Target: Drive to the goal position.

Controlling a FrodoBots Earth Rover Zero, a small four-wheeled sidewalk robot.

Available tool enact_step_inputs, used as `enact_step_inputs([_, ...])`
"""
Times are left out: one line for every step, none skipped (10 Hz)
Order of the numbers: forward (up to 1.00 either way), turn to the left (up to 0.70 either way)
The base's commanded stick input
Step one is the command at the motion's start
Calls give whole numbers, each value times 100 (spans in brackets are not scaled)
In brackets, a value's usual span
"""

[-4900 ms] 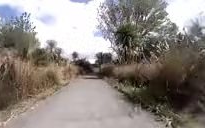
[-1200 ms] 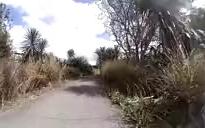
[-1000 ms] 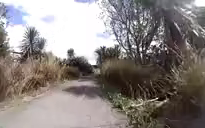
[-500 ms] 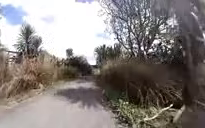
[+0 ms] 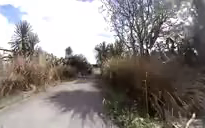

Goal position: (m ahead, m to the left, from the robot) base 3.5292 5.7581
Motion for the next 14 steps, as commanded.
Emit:
enact_step_inputs([100, 0])
enact_step_inputs([100, 4])
enact_step_inputs([100, 16])
enact_step_inputs([100, 40])
enact_step_inputs([100, 40])
enact_step_inputs([60, 64])
enact_step_inputs([0, 87])
enact_step_inputs([0, 29])
enact_step_inputs([0, 7])
enact_step_inputs([0, 0])
enact_step_inputs([0, 0])
enact_step_inputs([0, 0])
enact_step_inputs([0, 0])
enact_step_inputs([0, 0])
